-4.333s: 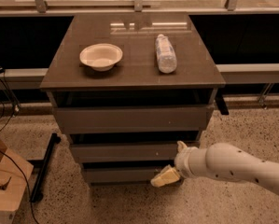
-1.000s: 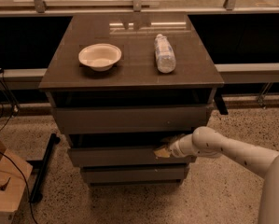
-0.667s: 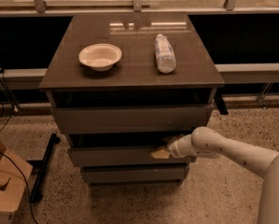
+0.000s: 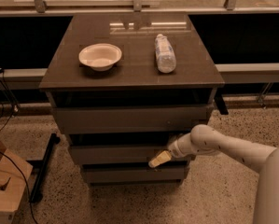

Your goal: Open middle drawer

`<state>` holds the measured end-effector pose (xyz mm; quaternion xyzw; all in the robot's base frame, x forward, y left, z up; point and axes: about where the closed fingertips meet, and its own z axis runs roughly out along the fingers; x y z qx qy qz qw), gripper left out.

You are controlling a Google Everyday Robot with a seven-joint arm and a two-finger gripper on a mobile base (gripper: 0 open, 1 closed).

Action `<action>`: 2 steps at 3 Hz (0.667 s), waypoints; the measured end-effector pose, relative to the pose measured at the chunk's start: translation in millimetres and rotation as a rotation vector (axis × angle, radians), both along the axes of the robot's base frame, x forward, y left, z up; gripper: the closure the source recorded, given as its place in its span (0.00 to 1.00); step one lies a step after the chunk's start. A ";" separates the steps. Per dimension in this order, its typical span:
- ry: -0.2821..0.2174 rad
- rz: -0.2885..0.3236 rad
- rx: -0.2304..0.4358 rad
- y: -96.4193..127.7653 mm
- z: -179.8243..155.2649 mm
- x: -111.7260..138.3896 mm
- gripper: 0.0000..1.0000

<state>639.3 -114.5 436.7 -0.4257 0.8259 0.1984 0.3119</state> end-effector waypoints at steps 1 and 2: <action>0.052 0.089 -0.091 -0.4 -5.1 -13.1 0.16; 0.106 0.188 -0.186 -7.5 -8.7 -27.1 0.41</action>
Offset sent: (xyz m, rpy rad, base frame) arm -0.0408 -0.0213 -0.0076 -0.2938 0.1641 0.2970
